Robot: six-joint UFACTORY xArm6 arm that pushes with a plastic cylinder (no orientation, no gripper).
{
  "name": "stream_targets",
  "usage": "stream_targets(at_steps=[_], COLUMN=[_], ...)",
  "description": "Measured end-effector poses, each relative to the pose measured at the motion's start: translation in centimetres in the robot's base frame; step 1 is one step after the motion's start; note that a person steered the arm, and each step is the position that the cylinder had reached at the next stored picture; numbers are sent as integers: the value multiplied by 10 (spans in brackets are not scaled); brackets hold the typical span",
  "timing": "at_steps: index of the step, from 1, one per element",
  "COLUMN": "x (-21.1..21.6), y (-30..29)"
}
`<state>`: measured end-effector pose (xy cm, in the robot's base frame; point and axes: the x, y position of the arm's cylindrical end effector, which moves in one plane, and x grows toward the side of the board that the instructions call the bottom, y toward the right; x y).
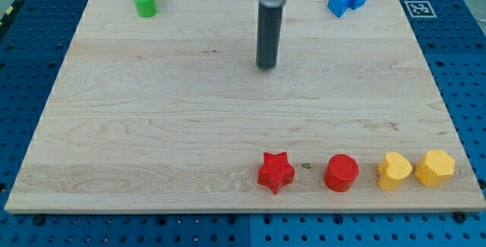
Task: Separate green star and the green circle
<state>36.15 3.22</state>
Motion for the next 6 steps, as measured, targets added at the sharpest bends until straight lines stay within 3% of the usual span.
stream_targets(at_steps=[1,3,6], x=[-61,-113,-106], y=[-3,-43,-45])
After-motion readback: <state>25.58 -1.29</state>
